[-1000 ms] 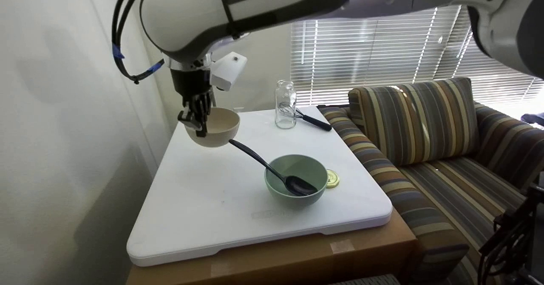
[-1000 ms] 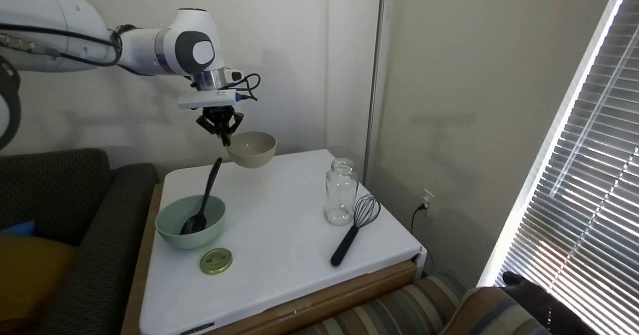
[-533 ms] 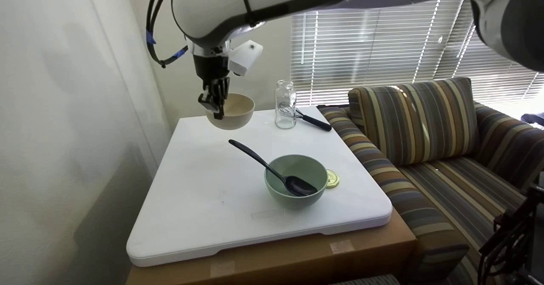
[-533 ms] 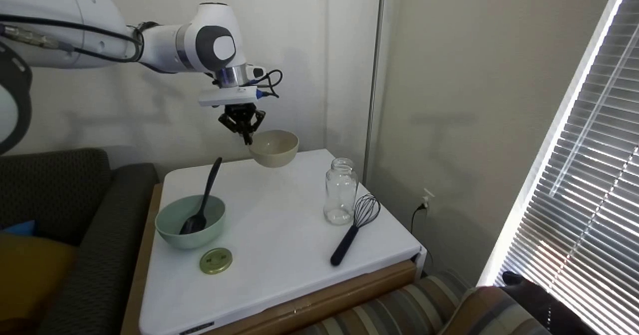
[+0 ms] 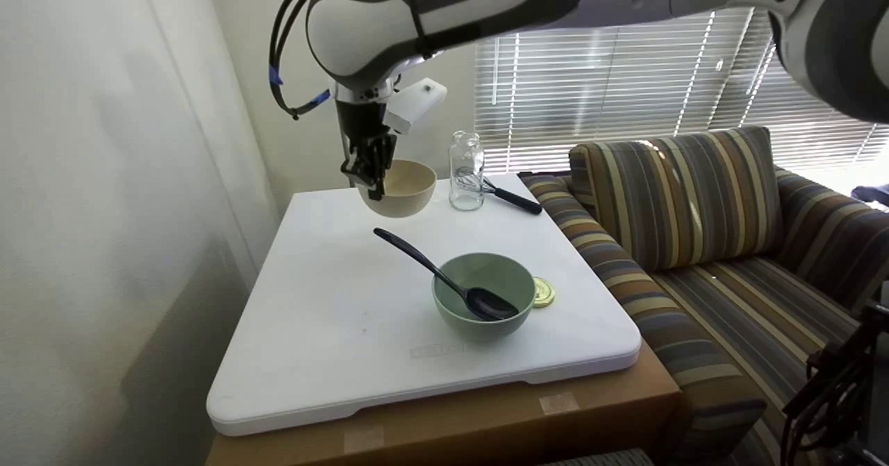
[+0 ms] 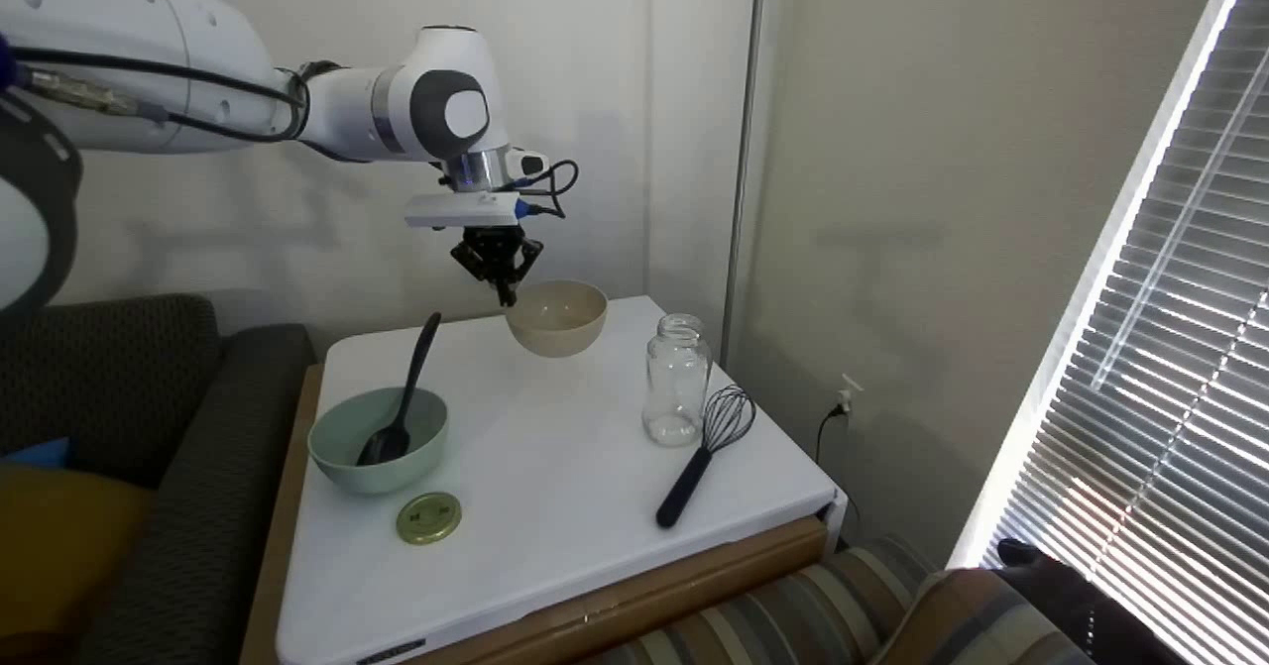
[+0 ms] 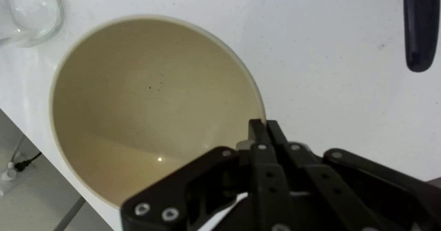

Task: Move the brown bowl between the blue bowl and glass bottle

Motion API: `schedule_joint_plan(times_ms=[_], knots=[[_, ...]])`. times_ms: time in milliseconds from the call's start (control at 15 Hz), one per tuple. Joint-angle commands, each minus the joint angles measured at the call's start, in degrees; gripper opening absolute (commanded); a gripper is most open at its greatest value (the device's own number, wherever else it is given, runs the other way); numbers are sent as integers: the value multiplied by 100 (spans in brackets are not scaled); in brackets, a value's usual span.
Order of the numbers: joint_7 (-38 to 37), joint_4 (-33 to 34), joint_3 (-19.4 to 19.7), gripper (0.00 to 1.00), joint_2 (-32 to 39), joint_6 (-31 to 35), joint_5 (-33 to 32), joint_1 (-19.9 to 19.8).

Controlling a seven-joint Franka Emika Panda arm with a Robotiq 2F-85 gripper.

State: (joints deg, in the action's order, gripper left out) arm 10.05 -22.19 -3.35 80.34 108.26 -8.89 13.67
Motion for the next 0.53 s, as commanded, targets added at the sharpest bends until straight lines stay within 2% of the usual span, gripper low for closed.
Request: schedule_joint_plan(times_ms=[0,467], knots=[[-313,-83,48,1,41,-67,2,-65],[-712,-39,12,1,390,-24,20,-115]])
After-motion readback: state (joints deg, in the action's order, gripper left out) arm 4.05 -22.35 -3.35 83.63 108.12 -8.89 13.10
